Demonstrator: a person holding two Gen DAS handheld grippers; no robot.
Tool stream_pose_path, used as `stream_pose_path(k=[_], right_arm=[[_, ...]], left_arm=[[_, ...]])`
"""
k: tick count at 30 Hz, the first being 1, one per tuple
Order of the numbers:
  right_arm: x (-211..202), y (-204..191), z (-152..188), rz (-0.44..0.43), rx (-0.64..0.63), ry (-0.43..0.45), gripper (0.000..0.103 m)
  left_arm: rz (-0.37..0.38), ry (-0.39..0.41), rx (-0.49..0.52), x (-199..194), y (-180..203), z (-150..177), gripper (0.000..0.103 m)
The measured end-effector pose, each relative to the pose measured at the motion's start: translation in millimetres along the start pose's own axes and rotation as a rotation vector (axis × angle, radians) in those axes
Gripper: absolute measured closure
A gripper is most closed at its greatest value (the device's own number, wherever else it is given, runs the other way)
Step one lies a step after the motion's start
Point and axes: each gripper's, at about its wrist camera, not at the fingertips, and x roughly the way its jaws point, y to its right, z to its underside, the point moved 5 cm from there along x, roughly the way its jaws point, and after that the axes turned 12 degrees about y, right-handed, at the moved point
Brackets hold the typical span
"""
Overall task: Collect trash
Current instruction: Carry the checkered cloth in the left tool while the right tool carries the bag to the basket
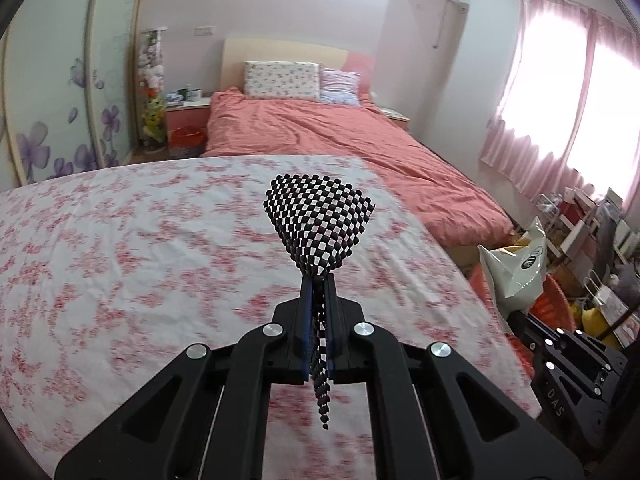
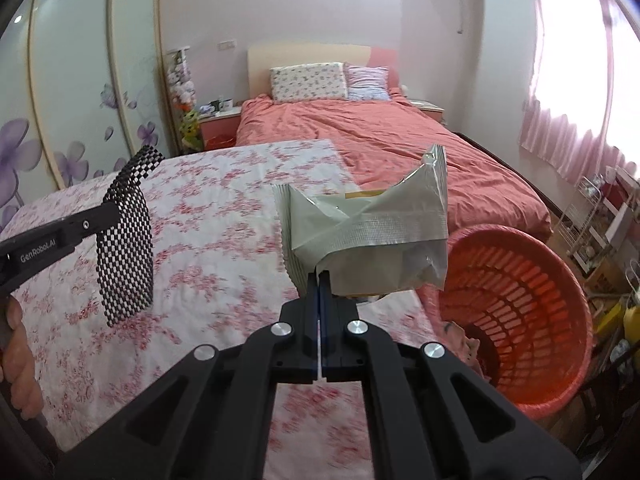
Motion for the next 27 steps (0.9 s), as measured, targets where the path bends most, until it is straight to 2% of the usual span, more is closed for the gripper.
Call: stream_pose_path(k=[12, 27], right_arm=[[-26.6, 70.9, 1.5, 0.081, 0.107, 0.046, 0.102], [-38.9, 125.5, 12.0, 0.138, 0.191, 0.056, 0.101]], left_arm=[[0.15, -0.012, 0.04, 3.6, 78.8, 6.8, 0.098], [0.271, -0.042, 0.091, 13.7, 146.3, 22.1, 0.098]])
